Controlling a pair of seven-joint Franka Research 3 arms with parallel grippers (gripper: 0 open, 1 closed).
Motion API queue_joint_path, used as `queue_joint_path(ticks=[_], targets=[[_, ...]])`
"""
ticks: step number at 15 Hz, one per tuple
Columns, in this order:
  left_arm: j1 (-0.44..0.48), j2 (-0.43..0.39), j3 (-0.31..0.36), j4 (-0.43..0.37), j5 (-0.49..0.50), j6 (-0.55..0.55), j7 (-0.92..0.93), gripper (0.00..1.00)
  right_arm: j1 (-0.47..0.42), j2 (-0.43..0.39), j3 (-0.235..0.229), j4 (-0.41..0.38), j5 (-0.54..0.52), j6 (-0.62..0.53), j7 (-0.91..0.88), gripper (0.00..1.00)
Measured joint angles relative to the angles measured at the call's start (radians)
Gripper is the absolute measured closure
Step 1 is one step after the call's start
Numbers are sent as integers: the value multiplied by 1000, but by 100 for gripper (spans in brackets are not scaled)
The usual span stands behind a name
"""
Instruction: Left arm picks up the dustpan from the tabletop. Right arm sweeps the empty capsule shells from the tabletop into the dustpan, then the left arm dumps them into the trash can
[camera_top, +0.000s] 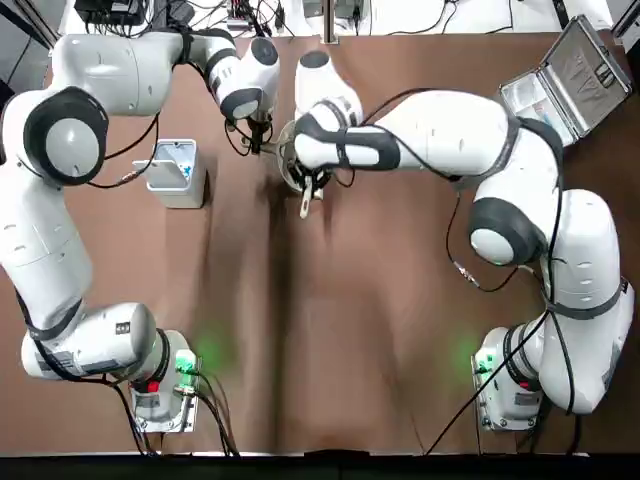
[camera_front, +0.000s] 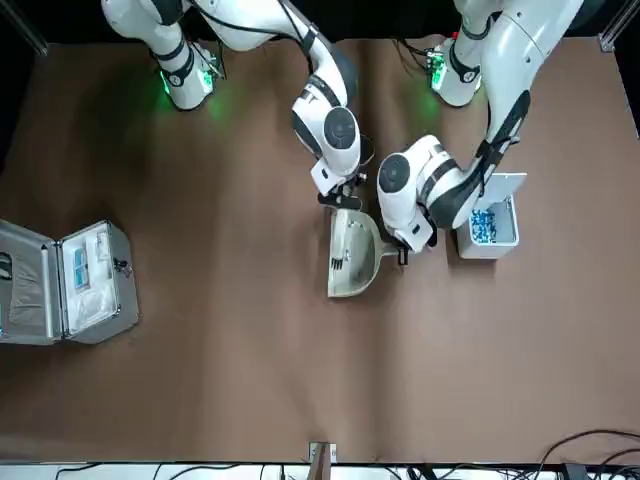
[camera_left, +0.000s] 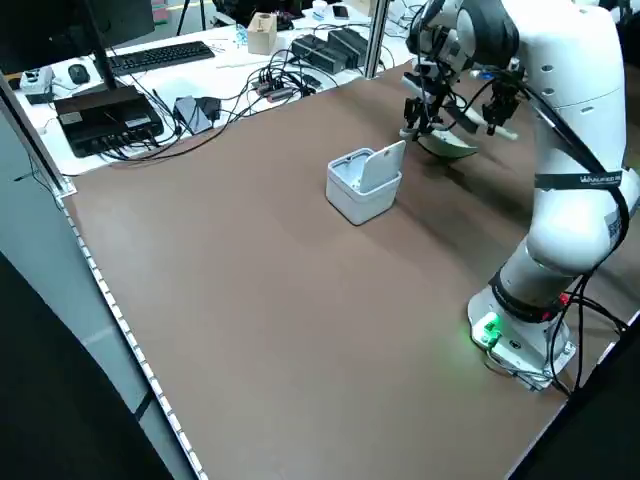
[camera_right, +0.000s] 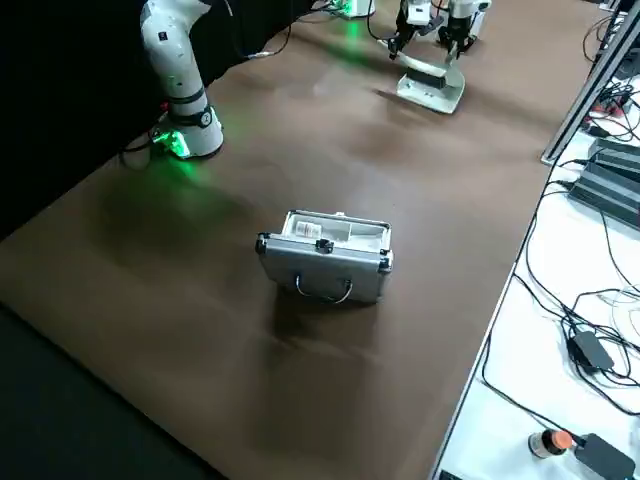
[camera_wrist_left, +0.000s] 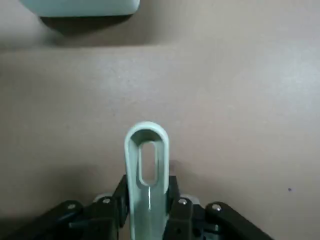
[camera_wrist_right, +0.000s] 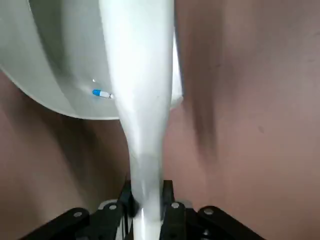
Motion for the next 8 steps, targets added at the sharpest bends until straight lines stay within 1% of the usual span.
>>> queue_joint_path(ticks=[2, 4, 8], targets=[[11, 15, 0, 23, -23, 15, 11, 67, -28, -35, -3, 4, 0, -32, 0, 73], [18, 21, 0, 46, -73, 26, 46, 67, -63, -71, -8, 5, 0, -66, -2, 73], [41, 21, -3, 99, -172, 28, 132, 67, -168, -134, -13, 6, 0, -175, -55, 73]])
